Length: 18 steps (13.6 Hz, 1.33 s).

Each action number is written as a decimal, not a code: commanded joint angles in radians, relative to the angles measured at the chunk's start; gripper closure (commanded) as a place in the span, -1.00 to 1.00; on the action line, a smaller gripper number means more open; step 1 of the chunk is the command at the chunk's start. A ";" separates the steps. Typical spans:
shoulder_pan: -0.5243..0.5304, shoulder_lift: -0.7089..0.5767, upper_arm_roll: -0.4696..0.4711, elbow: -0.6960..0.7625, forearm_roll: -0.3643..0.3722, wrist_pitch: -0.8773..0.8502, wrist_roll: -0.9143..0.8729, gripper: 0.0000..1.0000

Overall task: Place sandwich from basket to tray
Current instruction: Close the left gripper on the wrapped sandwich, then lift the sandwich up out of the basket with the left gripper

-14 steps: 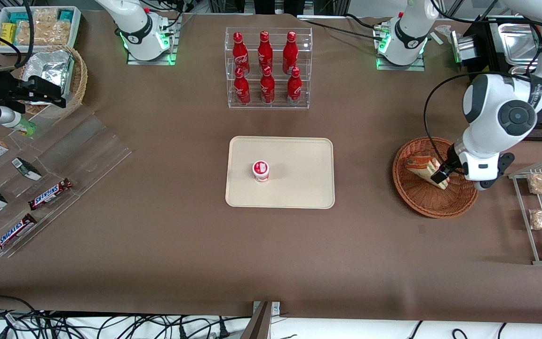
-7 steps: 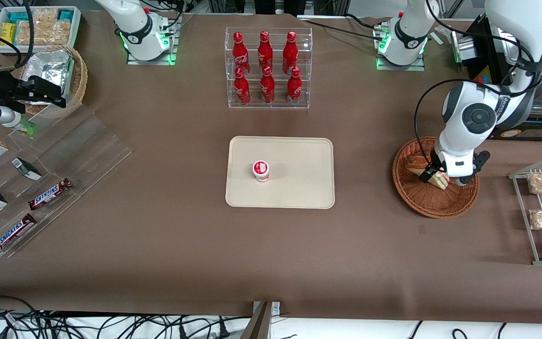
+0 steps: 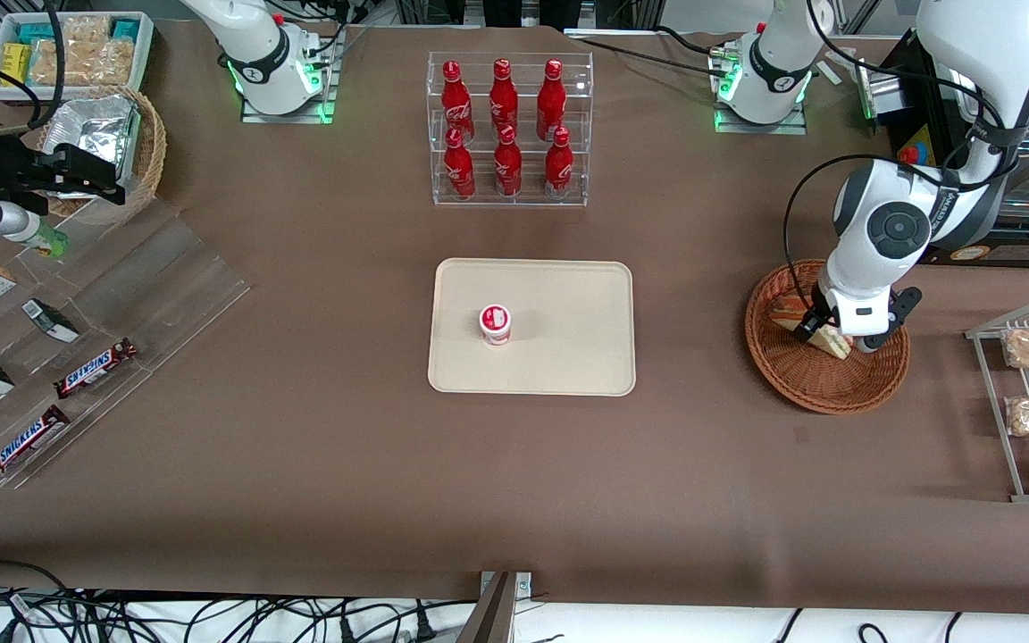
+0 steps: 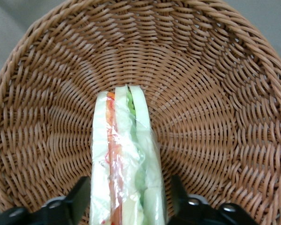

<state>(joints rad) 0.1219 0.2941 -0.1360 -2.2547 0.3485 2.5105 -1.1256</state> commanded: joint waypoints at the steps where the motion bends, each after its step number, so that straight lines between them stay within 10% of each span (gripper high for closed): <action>1: 0.013 -0.001 -0.007 0.000 0.030 -0.001 0.001 0.91; 18: 0.012 -0.081 -0.033 0.490 -0.172 -0.679 0.545 1.00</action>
<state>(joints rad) 0.1270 0.2079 -0.1606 -1.8371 0.2184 1.9069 -0.6607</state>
